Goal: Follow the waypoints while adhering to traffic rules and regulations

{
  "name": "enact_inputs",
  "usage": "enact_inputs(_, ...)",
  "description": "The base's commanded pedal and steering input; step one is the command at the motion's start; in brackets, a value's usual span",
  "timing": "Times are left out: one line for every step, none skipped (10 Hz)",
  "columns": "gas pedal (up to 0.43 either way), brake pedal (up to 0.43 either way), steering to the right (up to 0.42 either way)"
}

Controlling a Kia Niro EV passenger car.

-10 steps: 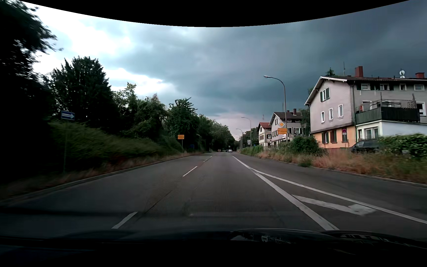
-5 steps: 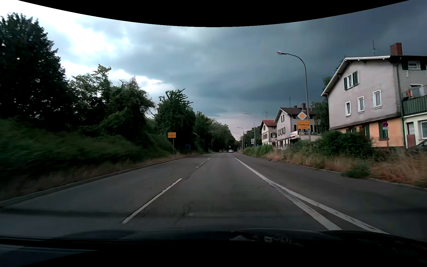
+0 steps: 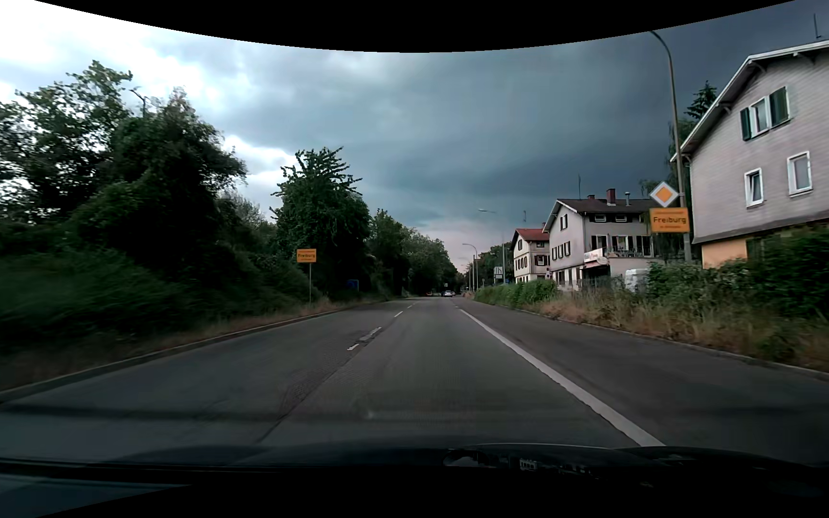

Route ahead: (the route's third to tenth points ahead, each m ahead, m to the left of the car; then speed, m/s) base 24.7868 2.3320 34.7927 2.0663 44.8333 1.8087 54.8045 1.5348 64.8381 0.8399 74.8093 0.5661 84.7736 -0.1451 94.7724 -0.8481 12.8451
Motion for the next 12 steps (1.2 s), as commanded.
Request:
enact_inputs(0.047, 0.000, 0.001)
enact_inputs(0.047, 0.000, 0.001)
enact_inputs(0.047, 0.000, 0.001)
enact_inputs(0.059, 0.000, 0.001)
enact_inputs(0.087, 0.000, 0.001)
enact_inputs(0.098, 0.000, 0.001)
enact_inputs(0.098, 0.000, 0.001)
enact_inputs(0.098, 0.000, 0.001)
enact_inputs(0.098, 0.000, 0.001)
enact_inputs(0.098, 0.000, 0.001)
enact_inputs(0.098, 0.000, 0.001)
enact_inputs(0.098, 0.000, 0.001)
